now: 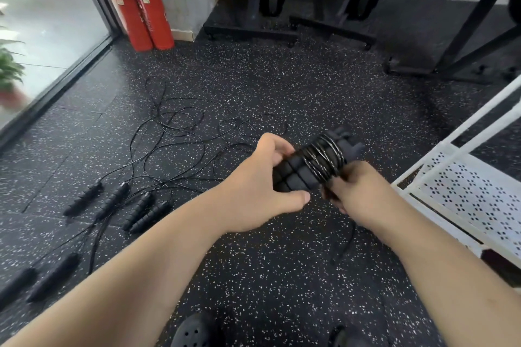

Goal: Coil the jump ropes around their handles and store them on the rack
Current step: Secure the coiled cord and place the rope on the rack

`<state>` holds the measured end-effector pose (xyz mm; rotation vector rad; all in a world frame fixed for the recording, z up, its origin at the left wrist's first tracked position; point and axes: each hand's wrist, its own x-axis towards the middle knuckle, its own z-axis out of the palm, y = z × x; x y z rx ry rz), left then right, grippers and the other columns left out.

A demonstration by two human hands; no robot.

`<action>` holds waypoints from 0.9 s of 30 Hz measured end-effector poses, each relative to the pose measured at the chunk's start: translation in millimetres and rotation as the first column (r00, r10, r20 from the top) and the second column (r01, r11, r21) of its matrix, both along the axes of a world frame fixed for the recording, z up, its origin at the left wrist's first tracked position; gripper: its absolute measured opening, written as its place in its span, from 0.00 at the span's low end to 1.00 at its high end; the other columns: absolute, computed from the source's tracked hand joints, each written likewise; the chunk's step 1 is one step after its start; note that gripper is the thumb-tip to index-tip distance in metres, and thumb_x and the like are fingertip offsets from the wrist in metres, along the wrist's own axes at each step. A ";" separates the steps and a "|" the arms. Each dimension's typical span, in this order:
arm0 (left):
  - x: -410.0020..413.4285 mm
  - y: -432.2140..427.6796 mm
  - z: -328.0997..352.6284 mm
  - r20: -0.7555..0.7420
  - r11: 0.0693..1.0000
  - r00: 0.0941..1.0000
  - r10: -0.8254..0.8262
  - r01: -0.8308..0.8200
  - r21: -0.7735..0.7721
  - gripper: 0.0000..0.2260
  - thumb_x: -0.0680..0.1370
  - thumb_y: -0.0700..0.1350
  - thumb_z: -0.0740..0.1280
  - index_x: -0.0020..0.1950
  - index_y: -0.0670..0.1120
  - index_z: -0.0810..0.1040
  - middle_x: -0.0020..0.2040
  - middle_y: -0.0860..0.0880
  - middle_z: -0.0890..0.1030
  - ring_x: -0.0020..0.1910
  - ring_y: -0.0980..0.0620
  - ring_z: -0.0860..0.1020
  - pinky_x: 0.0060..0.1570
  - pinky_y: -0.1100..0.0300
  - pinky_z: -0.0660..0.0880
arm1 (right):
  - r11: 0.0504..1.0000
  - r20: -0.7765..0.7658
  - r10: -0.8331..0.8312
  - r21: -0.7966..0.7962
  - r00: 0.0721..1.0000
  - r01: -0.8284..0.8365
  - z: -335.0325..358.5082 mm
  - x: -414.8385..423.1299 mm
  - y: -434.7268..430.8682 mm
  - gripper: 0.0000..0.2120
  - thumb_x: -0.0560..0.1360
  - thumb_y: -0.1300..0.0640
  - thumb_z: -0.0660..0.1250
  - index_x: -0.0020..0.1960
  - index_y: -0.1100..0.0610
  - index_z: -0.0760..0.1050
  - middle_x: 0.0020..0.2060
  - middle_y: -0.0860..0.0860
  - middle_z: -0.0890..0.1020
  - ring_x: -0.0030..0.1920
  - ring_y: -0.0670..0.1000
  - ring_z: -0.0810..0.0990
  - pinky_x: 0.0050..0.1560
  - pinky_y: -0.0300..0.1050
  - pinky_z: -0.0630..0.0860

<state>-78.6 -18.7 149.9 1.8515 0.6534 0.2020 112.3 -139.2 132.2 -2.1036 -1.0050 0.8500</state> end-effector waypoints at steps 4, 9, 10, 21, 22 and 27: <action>-0.8 8.6 -10.6 -0.061 0.970 0.984 0.167 -0.154 0.186 0.26 0.75 0.53 0.79 0.65 0.58 0.67 0.57 0.62 0.79 0.52 0.64 0.80 0.49 0.67 0.75 | 0.972 0.288 0.235 -0.071 0.928 -0.225 0.6 -22.5 0.3 0.11 0.86 0.47 0.64 0.47 0.44 0.80 0.30 0.45 0.82 0.27 0.43 0.77 0.33 0.41 0.73; -4.7 18.0 -20.2 -0.087 0.926 0.961 0.264 -0.227 0.303 0.25 0.74 0.49 0.81 0.63 0.57 0.69 0.54 0.62 0.78 0.48 0.67 0.77 0.40 0.72 0.70 | 0.923 0.445 0.379 -0.238 0.812 -0.301 22.6 -40.2 -10.7 0.14 0.87 0.44 0.60 0.69 0.43 0.78 0.38 0.45 0.81 0.32 0.44 0.77 0.34 0.45 0.74; -4.9 19.4 -21.3 -0.109 0.914 0.958 0.265 -0.214 0.344 0.25 0.74 0.49 0.81 0.63 0.57 0.69 0.54 0.60 0.77 0.48 0.62 0.77 0.40 0.68 0.69 | 0.922 0.474 0.384 -0.236 0.792 -0.305 28.8 -40.7 -12.0 0.14 0.87 0.43 0.59 0.69 0.41 0.77 0.37 0.44 0.80 0.32 0.43 0.76 0.33 0.44 0.72; -3.4 3.9 -13.1 -0.185 0.896 0.974 -0.129 0.195 0.399 0.26 0.71 0.44 0.83 0.61 0.61 0.75 0.54 0.66 0.77 0.53 0.68 0.76 0.49 0.76 0.68 | 0.964 0.580 0.196 0.036 0.791 -0.265 38.6 -5.0 -11.3 0.09 0.75 0.34 0.71 0.48 0.37 0.84 0.37 0.36 0.84 0.39 0.39 0.81 0.45 0.50 0.81; -3.7 2.6 -10.8 -0.175 0.903 0.972 -0.154 0.211 0.374 0.26 0.71 0.43 0.83 0.60 0.62 0.75 0.54 0.66 0.78 0.55 0.69 0.77 0.50 0.77 0.68 | 0.967 0.523 0.189 0.049 0.831 -0.251 38.0 -0.3 -11.9 0.07 0.74 0.35 0.74 0.46 0.37 0.84 0.37 0.35 0.84 0.39 0.38 0.81 0.46 0.49 0.81; -6.1 3.3 2.8 -0.050 0.977 0.980 -0.194 0.198 0.084 0.27 0.72 0.36 0.82 0.63 0.58 0.78 0.56 0.60 0.84 0.56 0.61 0.83 0.53 0.69 0.77 | 0.968 0.226 0.217 0.075 0.950 -0.239 39.7 15.7 -14.1 0.05 0.74 0.41 0.78 0.45 0.42 0.87 0.42 0.37 0.87 0.45 0.39 0.84 0.53 0.46 0.79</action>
